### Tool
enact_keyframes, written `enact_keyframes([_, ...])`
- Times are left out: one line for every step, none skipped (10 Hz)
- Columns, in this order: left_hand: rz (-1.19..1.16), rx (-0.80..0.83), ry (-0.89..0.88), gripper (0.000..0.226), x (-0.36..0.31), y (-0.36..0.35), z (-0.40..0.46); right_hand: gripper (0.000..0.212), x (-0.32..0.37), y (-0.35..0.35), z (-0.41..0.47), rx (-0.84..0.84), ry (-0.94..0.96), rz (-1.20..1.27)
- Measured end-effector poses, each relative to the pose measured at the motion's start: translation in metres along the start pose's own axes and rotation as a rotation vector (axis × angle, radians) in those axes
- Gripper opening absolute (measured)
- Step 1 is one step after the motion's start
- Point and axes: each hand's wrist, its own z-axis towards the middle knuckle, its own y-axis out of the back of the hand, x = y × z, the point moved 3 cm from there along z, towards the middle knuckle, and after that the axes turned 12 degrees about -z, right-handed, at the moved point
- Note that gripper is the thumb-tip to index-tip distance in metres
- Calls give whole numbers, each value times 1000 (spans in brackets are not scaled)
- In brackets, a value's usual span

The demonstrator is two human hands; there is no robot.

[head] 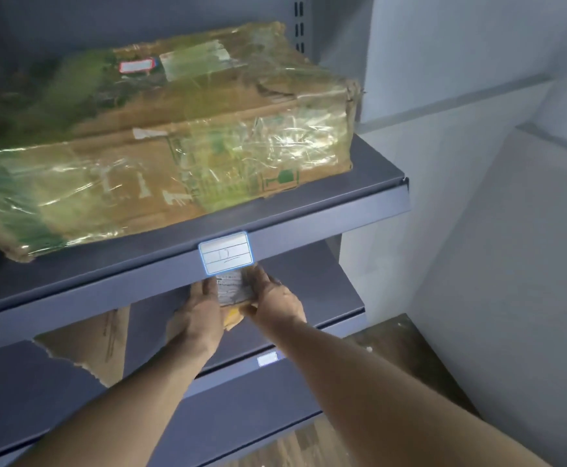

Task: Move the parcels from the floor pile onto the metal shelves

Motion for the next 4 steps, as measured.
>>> enact_keyframes([42, -120, -37, 69, -3, 3, -4, 96, -1, -1, -12, -46, -59, 51])
enact_keyframes([42, -182, -92, 82, -2, -8, -30, 91, -6, -12, -49, -50, -40, 58])
enact_keyframes([52, -222, -281, 75, -6, -18, -64, 87, -20, -23, -86, -19, -47, 64])
enact_keyframes([117, -251, -441, 68, -17, -18, -94, 78, -28, -16, -114, 43, -57, 30])
